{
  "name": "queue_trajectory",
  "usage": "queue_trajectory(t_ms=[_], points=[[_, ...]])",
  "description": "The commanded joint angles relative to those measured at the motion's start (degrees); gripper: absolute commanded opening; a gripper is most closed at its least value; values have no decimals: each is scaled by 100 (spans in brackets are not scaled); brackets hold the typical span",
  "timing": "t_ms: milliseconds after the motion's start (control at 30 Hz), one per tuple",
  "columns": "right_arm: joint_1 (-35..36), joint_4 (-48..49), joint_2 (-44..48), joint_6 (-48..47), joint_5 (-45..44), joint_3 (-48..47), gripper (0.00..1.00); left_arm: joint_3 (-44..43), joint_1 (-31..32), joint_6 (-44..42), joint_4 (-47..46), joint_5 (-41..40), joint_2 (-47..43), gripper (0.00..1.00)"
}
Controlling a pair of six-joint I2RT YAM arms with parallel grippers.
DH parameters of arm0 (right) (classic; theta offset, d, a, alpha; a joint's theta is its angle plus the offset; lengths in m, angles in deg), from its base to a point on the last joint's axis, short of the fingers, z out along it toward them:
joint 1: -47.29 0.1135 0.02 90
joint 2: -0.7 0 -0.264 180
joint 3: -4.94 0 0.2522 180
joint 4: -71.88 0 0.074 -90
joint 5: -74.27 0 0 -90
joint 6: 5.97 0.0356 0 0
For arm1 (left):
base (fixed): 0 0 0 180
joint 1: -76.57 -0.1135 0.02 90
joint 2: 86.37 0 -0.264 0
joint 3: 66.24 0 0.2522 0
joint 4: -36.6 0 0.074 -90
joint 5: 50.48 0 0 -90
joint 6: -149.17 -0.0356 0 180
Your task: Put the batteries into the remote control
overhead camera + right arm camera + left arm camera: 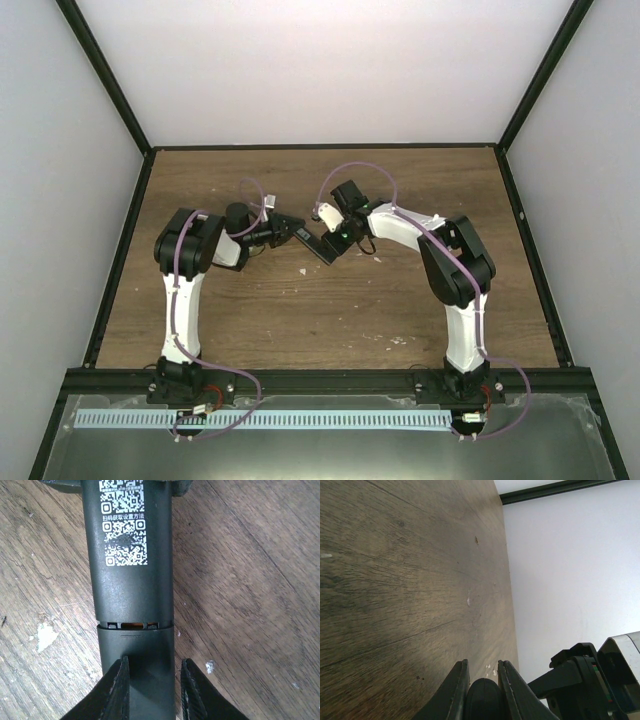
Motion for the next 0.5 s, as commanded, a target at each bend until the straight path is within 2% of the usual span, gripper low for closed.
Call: queue_trajectory(t_ms=[0, 467], points=[[4, 66, -222, -124, -176, -143, 22, 97, -24, -50, -47, 99, 191, 0], [-31, 279, -293, -250, 285, -340, 21, 116, -15, 122, -301, 168, 221, 0]])
